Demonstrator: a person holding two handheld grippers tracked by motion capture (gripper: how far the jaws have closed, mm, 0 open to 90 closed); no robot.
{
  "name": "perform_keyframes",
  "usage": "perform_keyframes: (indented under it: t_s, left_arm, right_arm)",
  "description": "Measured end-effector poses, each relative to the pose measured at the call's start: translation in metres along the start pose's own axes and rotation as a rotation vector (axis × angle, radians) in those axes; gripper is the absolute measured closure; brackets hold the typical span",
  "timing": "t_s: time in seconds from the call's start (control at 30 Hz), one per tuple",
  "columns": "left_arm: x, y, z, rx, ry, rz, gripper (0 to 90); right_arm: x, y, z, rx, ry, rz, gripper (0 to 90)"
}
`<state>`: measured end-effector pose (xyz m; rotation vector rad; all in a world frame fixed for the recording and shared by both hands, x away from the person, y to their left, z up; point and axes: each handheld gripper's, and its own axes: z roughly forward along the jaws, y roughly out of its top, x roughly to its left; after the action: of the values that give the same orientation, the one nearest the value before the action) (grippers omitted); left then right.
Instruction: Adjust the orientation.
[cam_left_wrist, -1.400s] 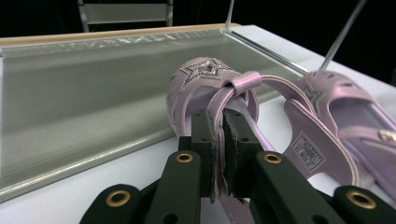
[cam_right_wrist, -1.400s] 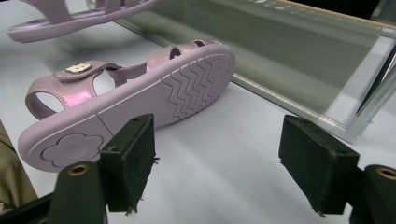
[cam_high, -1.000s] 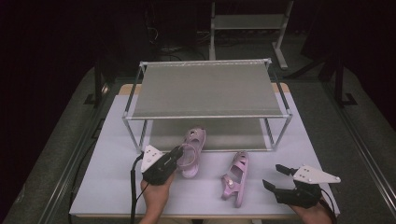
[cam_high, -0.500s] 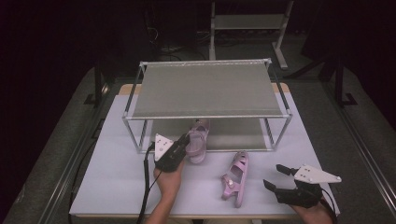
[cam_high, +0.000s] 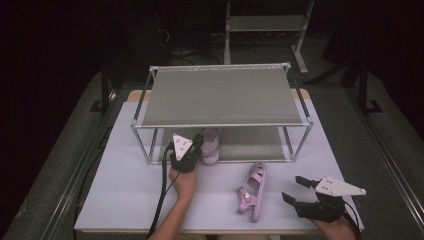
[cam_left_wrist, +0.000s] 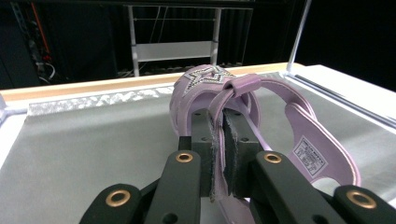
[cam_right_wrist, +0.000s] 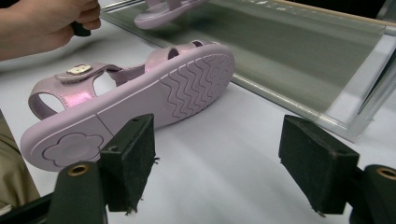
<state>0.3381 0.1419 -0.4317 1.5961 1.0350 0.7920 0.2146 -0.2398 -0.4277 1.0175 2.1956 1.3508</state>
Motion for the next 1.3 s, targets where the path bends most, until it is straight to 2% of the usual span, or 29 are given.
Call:
perform_keyframes:
  t_s: [0.13, 0.2, 0.33, 0.43, 0.73, 0.9, 0.97, 1.0, 1.07, 1.13, 1.2, 1.27, 1.3]
  left_arm:
    - [0.002, 0.000, 0.005, 0.006, 0.018, -0.003, 84.1]
    - [0.002, 0.000, 0.009, 0.020, 0.030, 0.012, 84.1]
    - [0.003, 0.000, 0.013, 0.032, 0.036, 0.000, 84.1]
    - [0.003, 0.000, 0.017, 0.045, 0.047, 0.023, 84.1]
    - [0.007, -0.005, 0.025, 0.095, 0.048, 0.023, 84.0]
    - [0.012, -0.006, 0.027, 0.108, 0.031, 0.004, 82.2]
    - [0.012, -0.004, 0.026, 0.092, 0.035, -0.008, 75.1]
    - [0.012, -0.004, 0.026, 0.082, 0.019, -0.012, 71.2]
    - [0.009, -0.003, 0.024, 0.074, 0.012, 0.004, 70.6]
    - [0.008, -0.003, 0.022, 0.075, -0.005, -0.003, 68.5]
    - [0.008, -0.002, 0.020, 0.074, -0.005, 0.001, 67.8]
    - [0.006, -0.001, 0.017, 0.073, -0.050, -0.004, 65.1]
    - [0.003, -0.001, 0.015, 0.069, -0.047, -0.001, 64.0]
  right_arm:
    - [0.000, -0.001, 0.000, 0.000, 0.004, 0.001, 26.6]
    - [0.000, -0.001, 0.000, 0.002, 0.007, 0.002, 26.6]
    - [0.001, 0.000, 0.000, 0.001, 0.011, -0.004, 26.6]
    - [0.002, 0.000, 0.000, -0.001, 0.012, -0.009, 26.6]
    - [0.003, 0.000, -0.001, -0.002, 0.012, -0.010, 26.6]
    - [0.004, 0.000, -0.001, 0.000, 0.013, -0.009, 26.6]
    - [0.004, 0.000, -0.001, 0.002, 0.012, -0.013, 26.6]
    - [0.004, 0.000, 0.000, 0.003, 0.012, -0.012, 26.6]
    - [0.004, 0.000, 0.000, 0.005, 0.014, -0.010, 26.6]
    - [0.004, 0.000, 0.001, 0.005, 0.014, -0.013, 26.6]
    - [0.005, 0.000, 0.001, 0.004, 0.014, -0.014, 26.6]
    - [0.005, 0.000, 0.001, 0.006, 0.015, -0.015, 26.6]
    - [0.005, 0.000, 0.001, 0.007, 0.014, -0.016, 26.6]
